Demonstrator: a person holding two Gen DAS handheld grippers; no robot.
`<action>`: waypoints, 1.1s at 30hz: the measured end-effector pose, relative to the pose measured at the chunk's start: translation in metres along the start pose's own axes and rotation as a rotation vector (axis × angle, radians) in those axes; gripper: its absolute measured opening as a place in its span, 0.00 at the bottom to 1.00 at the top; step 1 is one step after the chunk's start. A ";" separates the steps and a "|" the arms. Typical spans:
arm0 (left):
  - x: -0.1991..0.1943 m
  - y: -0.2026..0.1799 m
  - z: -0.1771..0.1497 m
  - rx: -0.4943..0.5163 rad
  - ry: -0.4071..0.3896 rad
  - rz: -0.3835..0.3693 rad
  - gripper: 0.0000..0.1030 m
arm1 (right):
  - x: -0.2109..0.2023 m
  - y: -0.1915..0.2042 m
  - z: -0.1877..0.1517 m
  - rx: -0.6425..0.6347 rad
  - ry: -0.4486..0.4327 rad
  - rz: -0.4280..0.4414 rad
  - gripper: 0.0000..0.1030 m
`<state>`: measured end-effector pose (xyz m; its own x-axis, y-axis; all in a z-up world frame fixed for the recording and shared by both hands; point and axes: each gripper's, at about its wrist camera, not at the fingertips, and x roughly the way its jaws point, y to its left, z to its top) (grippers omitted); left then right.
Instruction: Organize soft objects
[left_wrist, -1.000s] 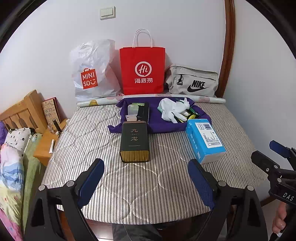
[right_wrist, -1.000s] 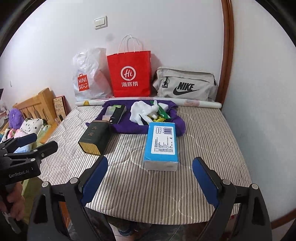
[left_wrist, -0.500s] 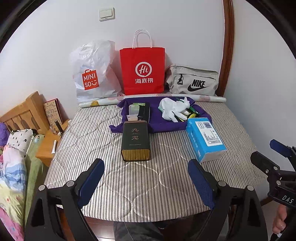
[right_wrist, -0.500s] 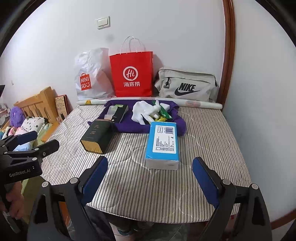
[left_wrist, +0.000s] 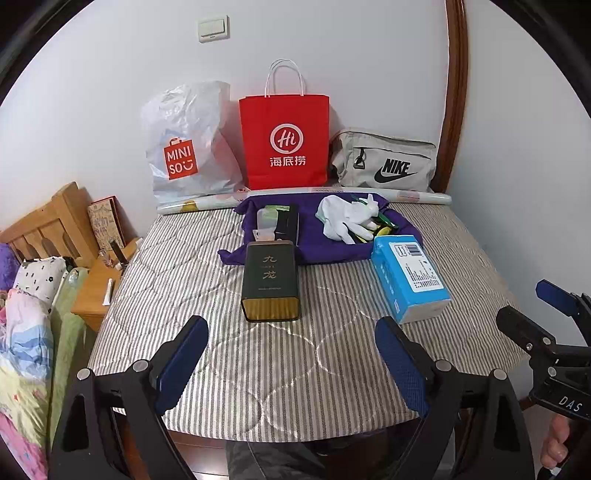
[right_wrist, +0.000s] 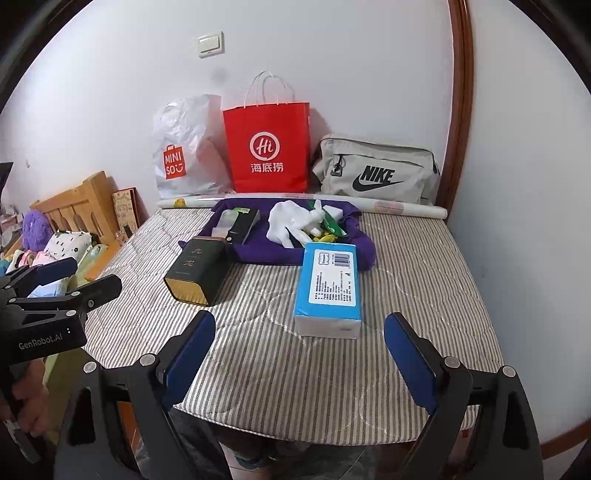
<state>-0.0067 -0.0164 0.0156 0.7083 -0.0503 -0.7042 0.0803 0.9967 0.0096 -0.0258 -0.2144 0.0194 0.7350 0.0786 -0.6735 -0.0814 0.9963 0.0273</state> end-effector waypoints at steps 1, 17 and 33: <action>-0.001 0.000 0.000 -0.001 0.000 -0.004 0.89 | 0.000 0.000 0.000 0.002 0.001 0.000 0.89; -0.002 0.001 0.001 0.001 0.001 -0.006 0.89 | -0.002 -0.001 0.001 0.005 0.001 0.005 0.89; -0.002 0.001 0.001 0.003 0.000 -0.006 0.89 | -0.004 -0.004 0.001 0.004 -0.001 0.006 0.89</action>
<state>-0.0074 -0.0151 0.0178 0.7080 -0.0566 -0.7039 0.0867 0.9962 0.0071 -0.0271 -0.2184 0.0228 0.7349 0.0847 -0.6729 -0.0835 0.9959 0.0342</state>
